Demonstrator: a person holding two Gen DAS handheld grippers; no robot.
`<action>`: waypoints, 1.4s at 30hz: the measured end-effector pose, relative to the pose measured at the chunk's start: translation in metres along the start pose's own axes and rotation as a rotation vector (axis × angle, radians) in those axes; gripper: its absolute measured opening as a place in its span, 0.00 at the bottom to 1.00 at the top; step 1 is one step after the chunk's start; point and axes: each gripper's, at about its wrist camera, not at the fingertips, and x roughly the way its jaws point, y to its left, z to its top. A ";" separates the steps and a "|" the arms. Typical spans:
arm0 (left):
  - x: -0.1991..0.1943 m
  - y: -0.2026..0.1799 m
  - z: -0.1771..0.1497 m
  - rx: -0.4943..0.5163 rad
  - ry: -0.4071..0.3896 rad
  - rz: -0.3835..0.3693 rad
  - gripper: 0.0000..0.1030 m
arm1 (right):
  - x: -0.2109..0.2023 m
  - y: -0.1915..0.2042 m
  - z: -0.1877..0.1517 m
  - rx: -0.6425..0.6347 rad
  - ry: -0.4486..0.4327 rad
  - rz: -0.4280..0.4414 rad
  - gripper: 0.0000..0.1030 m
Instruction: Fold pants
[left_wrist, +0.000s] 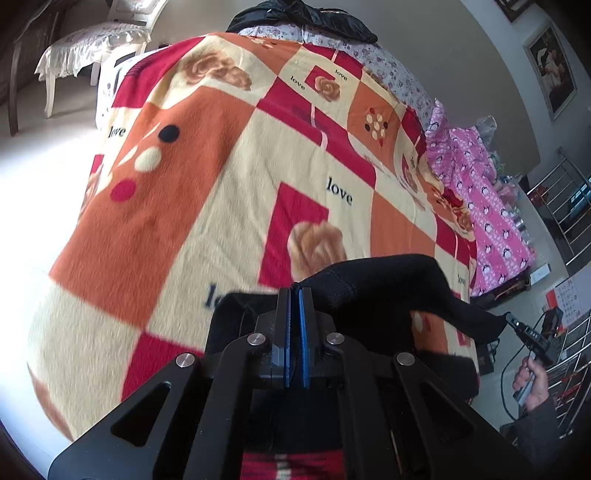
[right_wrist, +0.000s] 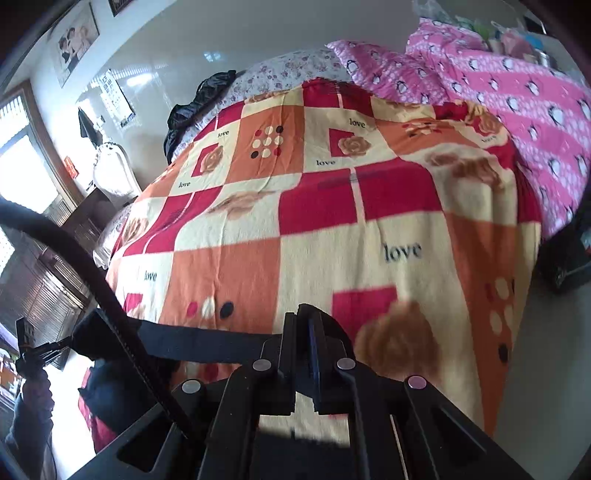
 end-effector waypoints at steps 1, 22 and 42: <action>0.000 0.002 -0.005 -0.003 0.001 -0.001 0.03 | -0.006 -0.004 -0.013 0.007 0.004 -0.003 0.05; -0.016 0.050 -0.073 -0.095 0.021 -0.057 0.02 | -0.060 -0.028 -0.092 0.066 -0.015 -0.011 0.05; 0.023 -0.038 -0.058 0.062 0.074 0.019 0.01 | -0.016 -0.044 -0.169 0.083 0.276 -0.082 0.05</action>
